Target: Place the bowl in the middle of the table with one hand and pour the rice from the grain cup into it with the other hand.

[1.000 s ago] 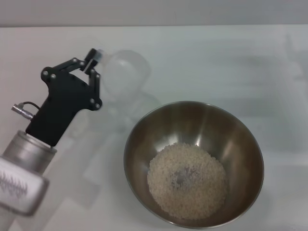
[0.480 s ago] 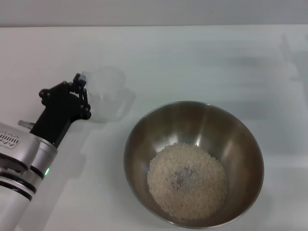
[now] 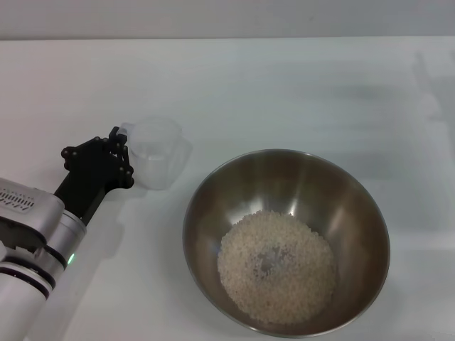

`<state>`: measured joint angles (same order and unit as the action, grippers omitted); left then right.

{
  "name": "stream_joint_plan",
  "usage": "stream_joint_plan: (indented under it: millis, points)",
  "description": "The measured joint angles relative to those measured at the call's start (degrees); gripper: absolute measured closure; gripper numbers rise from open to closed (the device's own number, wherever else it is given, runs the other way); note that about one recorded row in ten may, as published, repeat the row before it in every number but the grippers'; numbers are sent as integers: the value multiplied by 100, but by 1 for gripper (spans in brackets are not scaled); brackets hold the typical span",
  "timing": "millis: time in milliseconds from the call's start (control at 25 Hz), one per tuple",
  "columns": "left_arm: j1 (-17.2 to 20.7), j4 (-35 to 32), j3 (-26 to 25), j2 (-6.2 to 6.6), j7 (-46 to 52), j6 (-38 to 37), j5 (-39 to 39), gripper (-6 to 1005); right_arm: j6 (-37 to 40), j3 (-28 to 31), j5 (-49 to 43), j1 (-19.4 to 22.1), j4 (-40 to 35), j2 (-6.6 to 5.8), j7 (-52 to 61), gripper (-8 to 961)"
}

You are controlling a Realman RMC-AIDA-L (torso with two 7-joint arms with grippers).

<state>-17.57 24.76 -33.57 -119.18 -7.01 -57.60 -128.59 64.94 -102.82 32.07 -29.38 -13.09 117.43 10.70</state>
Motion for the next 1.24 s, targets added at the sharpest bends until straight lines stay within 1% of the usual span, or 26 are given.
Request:
stream_joint_plan:
  millis: [120,200,360,440,560,600,640,720,760,920,1000,1040,1080,1120,1200,1240]
  points:
    - [-15,-15,7,0,1,52,19,883,2,-1,-1,-1,0,-5,1,245]
    - [-56,-29,-14,0,17,246,46,880,2,-1,-2,-2,0,-9,2,245]
    - [-55,-25,-13,0,18,271,59,876,3,-7,-5,-4,0,-27,3,245]
    - [67,17,-21,0,56,119,117,874,3,-11,-6,-13,0,-39,3,245]
    - [67,17,-21,0,56,119,117,870,2,-17,-8,-30,0,-54,3,245]
    - [181,21,-4,7,164,-47,123,869,2,-17,-8,-35,0,-58,2,245]
    - [256,22,22,19,259,-134,103,820,2,-17,-9,-42,0,-62,2,245]
    - [256,22,22,19,259,-134,103,720,3,-17,-9,-52,0,-69,-7,245]
    - [441,-11,157,38,445,-393,63,671,3,-13,-9,-57,0,-75,-19,245]
    - [771,-36,289,68,644,-907,60,461,2,21,-9,-51,0,-90,-10,245]
    - [881,-39,272,70,716,-1186,70,461,11,14,-8,-30,-1,-86,4,245]
    - [958,-42,229,68,767,-1460,92,461,28,-4,-9,-20,-4,-67,5,245]
    - [1003,-45,130,56,831,-1777,107,461,53,-36,-9,-10,-7,-13,4,245]
    - [1003,-45,130,56,831,-1777,107,461,53,-36,-9,-10,-7,-13,4,245]
    - [993,-26,-59,47,903,-1973,106,461,61,-46,-21,-8,-11,57,-12,245]
    - [993,-26,-59,47,903,-1973,106,461,69,-51,-68,-2,-12,92,-23,245]
